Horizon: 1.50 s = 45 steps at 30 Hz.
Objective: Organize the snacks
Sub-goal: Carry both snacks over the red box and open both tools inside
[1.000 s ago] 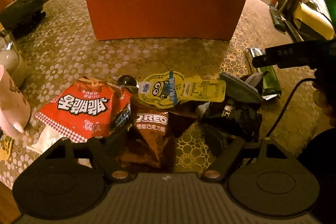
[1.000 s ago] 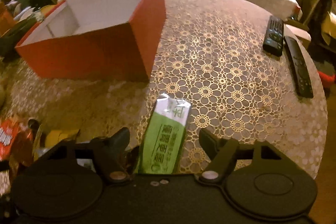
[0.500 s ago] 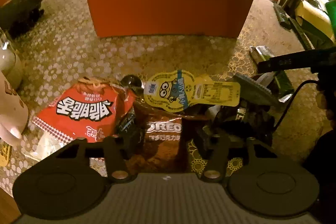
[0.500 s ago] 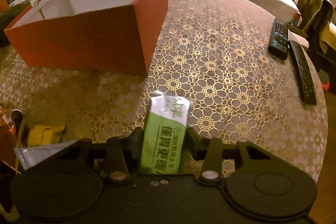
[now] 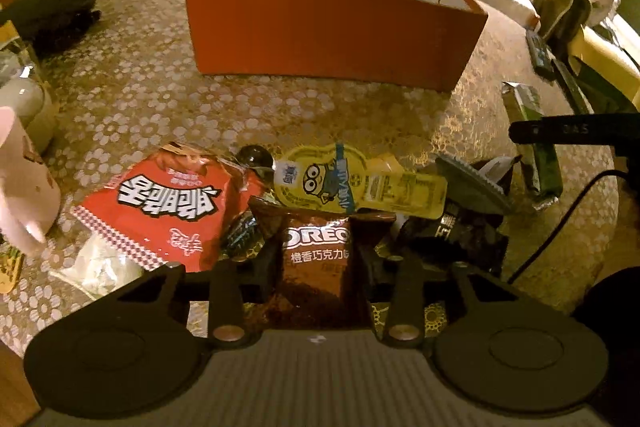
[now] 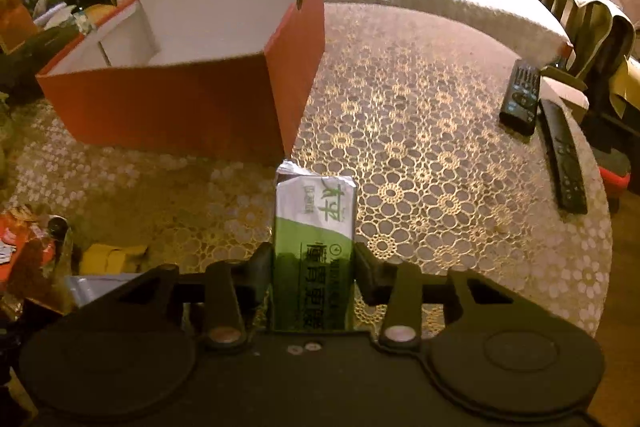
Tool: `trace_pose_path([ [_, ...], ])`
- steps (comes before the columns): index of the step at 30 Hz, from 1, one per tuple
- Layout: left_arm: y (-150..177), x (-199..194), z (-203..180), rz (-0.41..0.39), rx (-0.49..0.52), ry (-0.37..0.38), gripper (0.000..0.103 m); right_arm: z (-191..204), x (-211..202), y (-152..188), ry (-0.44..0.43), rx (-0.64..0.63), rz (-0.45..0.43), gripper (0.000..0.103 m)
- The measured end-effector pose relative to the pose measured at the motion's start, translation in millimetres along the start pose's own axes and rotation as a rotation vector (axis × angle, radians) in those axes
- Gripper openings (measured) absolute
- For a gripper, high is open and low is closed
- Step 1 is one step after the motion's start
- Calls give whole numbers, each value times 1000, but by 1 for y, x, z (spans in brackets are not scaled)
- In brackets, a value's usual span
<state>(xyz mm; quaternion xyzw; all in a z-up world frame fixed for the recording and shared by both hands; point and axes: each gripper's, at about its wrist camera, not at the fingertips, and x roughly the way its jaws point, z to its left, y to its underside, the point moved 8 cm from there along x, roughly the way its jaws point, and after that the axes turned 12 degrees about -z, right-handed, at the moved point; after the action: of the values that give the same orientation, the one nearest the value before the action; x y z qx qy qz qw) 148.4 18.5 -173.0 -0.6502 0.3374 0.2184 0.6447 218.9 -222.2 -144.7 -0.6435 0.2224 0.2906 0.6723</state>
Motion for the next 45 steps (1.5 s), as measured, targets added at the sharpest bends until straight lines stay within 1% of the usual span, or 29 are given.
trace_pose_path([
  [4,-8,-14,3,-29,-23,-15,39,2,-18,-9,-27,-1,-24,42],
  [8,-23,-28,5,-69,-42,-24,39,8,-33,-22,-64,-13,-55,42],
  [12,-43,-38,7,-108,-44,-32,39,16,-45,-45,-101,-38,-102,42],
  [18,-85,-46,10,-171,-32,-40,39,29,-56,-83,-142,-76,-162,42],
  [22,-119,-41,10,-204,-14,-50,39,37,-51,-106,-154,-104,-188,42],
  [25,-147,-30,12,-219,4,-65,39,42,-41,-123,-153,-117,-202,42],
  [27,-163,-20,14,-215,5,-71,39,45,-32,-135,-152,-125,-206,42],
  [34,-214,21,23,-214,29,-115,39,55,7,-164,-162,-136,-184,42],
  [41,-240,69,32,-168,45,-146,39,68,52,-179,-160,-166,-146,42],
  [45,-249,94,34,-138,32,-156,39,72,79,-185,-172,-165,-114,42],
])
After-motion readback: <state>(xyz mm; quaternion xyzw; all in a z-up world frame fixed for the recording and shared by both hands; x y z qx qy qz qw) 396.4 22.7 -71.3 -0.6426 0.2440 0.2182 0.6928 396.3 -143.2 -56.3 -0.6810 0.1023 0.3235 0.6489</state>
